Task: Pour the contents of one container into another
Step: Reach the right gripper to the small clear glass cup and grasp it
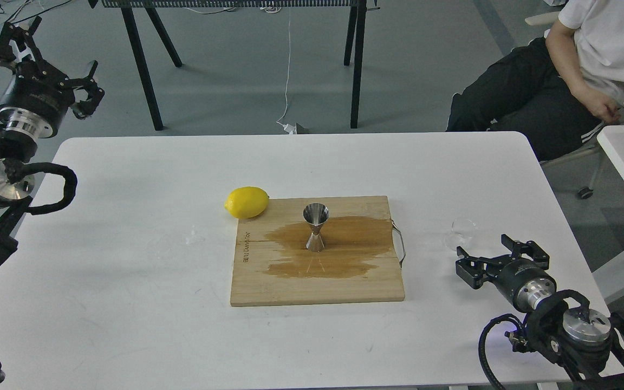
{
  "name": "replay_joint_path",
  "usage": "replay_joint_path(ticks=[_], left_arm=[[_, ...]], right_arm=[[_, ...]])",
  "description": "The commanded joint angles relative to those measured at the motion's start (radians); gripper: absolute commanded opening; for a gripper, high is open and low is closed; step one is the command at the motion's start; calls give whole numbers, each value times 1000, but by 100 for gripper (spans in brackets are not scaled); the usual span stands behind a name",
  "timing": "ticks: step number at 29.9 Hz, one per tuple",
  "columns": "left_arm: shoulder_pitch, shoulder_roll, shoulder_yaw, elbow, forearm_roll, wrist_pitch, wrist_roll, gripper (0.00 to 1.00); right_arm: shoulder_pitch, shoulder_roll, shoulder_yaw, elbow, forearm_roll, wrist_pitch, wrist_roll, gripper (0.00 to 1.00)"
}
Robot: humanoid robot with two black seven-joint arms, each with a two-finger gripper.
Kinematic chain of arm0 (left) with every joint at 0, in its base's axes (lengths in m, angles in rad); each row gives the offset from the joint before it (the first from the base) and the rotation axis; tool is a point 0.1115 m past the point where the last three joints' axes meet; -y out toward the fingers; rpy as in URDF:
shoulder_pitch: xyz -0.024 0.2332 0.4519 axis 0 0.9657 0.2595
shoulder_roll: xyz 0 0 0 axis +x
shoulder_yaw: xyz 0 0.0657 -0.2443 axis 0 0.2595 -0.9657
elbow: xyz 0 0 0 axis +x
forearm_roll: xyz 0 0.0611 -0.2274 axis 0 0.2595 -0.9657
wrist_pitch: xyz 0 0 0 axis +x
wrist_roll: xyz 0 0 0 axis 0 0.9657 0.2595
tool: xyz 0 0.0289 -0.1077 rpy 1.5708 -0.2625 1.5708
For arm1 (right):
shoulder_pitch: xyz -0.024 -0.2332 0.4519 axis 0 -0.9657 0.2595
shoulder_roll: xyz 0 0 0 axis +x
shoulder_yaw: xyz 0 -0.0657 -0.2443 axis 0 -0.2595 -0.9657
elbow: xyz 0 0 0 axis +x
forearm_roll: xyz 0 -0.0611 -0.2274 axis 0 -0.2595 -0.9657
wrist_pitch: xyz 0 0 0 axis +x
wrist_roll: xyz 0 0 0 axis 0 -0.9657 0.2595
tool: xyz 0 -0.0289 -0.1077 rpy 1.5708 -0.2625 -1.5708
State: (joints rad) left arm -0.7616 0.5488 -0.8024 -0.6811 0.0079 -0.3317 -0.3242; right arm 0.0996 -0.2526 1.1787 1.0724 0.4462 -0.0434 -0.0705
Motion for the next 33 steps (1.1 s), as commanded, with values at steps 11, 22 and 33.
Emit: replay_joint_path(ticks=[11, 22, 33], left_arm=[[-1, -1, 0, 5, 1, -6, -3, 100], [-4, 0, 2, 5, 3, -7, -6, 100], [-4, 2, 2, 5, 3, -7, -9, 100]], right_arm=[[92, 73, -13, -141, -6, 33, 0, 92], [97, 88, 5, -192, -4, 134, -9, 56], [101, 96, -4, -210, 0, 149, -12, 46]])
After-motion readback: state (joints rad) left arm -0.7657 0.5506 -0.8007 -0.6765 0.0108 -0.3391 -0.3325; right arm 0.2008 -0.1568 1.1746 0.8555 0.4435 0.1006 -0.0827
